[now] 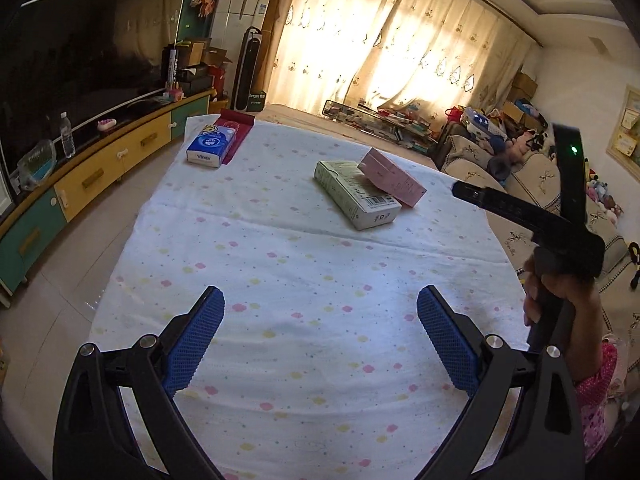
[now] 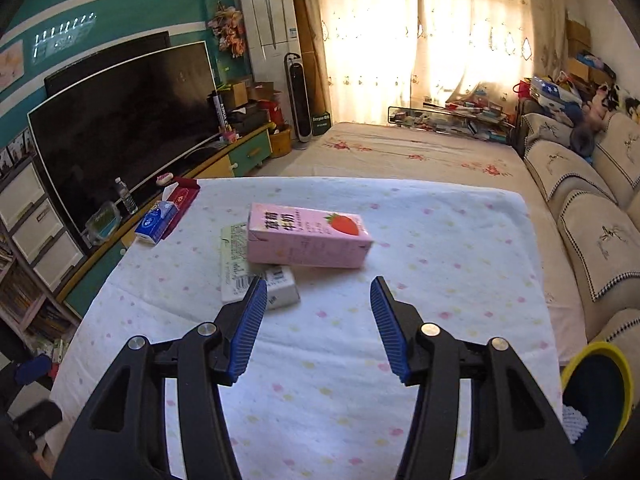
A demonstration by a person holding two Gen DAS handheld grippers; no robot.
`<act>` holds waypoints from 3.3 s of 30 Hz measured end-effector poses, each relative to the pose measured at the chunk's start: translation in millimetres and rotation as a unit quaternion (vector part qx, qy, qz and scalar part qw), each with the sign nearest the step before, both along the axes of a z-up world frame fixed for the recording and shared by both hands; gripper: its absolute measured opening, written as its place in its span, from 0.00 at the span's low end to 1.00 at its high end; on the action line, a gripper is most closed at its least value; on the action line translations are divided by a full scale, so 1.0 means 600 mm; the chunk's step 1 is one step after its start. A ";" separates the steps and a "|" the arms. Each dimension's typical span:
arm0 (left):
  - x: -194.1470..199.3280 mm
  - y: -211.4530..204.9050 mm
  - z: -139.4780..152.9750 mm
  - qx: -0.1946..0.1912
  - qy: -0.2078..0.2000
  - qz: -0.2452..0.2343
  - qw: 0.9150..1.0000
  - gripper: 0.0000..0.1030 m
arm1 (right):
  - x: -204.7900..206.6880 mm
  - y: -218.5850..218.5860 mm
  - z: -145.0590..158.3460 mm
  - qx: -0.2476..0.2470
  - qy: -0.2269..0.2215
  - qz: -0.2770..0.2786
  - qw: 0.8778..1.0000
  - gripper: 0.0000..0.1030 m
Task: Collect trash
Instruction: 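Reach the right gripper to the pink strawberry milk carton and grasp it, then carry the milk carton over the bin and open the right gripper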
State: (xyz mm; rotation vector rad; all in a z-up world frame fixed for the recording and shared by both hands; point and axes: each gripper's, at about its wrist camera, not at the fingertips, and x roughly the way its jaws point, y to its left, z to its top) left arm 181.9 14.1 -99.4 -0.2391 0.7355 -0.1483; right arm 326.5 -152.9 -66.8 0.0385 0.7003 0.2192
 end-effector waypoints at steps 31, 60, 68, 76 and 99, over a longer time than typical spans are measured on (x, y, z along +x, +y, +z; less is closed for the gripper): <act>0.024 0.060 -0.057 -0.046 0.043 0.007 0.998 0.93 | 0.073 -0.119 -0.079 -0.034 0.055 -0.169 0.983 0.50; 0.017 0.062 -0.059 -0.044 0.050 0.006 0.998 0.93 | 0.135 -0.002 -0.114 -0.027 0.051 -0.168 0.984 0.46; 0.016 0.037 -0.057 -0.035 0.051 -0.007 0.998 0.93 | 0.025 -0.059 -0.064 0.002 0.021 -0.134 0.991 0.45; 0.009 -0.015 -0.048 -0.017 0.046 -0.032 0.998 0.93 | -0.081 -0.126 -0.059 0.039 0.037 -0.118 0.992 0.45; -0.011 -0.161 -0.022 0.022 0.034 -0.093 0.995 0.93 | -0.241 -0.339 -0.015 0.097 -0.007 -0.186 0.978 0.45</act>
